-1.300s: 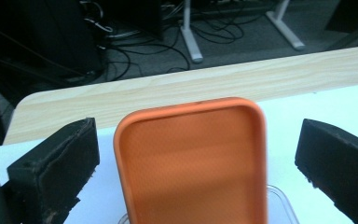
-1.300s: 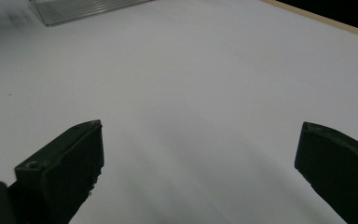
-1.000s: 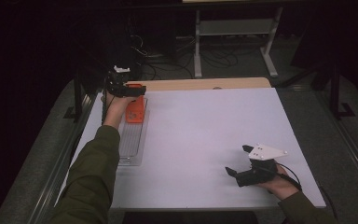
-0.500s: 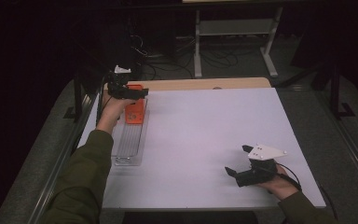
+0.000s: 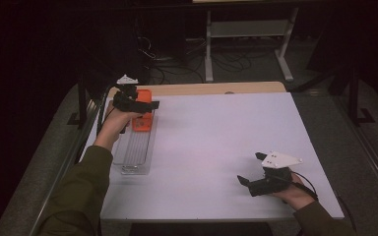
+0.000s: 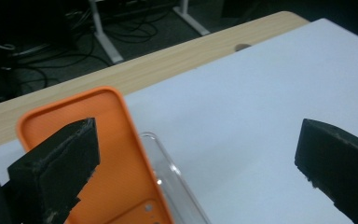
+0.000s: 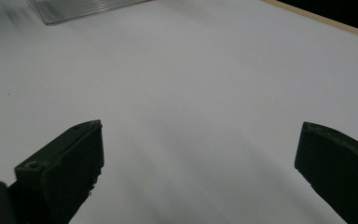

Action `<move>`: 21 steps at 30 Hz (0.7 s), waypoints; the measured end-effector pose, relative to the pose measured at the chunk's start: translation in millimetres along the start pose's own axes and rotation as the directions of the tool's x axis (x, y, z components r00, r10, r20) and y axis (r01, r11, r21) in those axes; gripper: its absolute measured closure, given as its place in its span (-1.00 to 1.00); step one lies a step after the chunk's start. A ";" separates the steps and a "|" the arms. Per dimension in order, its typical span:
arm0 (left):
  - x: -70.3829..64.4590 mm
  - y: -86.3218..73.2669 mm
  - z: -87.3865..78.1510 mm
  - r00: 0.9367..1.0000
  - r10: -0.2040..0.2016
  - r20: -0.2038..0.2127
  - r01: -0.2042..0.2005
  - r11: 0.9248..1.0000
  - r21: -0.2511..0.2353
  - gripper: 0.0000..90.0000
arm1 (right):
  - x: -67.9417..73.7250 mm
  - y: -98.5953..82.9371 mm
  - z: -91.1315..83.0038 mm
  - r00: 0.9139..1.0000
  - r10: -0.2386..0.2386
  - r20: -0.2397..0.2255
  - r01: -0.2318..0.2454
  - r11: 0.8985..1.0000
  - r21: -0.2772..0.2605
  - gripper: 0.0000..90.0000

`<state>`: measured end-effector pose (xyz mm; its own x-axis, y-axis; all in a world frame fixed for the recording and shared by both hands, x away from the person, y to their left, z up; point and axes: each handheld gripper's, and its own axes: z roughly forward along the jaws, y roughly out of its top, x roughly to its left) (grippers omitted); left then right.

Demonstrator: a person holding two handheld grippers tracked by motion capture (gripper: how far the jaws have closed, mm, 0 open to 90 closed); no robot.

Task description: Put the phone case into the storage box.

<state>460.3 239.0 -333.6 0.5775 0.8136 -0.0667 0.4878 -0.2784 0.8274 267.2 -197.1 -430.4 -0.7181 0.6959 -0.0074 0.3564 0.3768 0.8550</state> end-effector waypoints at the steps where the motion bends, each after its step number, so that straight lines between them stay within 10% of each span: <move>1: -1.4 -1.3 -1.2 1.000 -0.001 0.009 0.001 1.000 -0.008 -1.00 | 0.0 0.0 0.0 1.000 0.001 0.000 -0.001 1.000 0.001 -0.99; 21: -25.1 -34.2 -25.3 0.989 0.028 0.149 -0.024 0.999 -0.023 -1.00 | -9.1 5.0 2.3 1.000 0.023 -0.010 -0.023 1.000 0.021 -0.99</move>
<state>412.6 241.0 -346.1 0.6817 0.7207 -0.1261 0.4585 -0.2865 0.8413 276.8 -200.2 -427.2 -0.7159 0.6980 0.0179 0.3851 0.3733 0.8440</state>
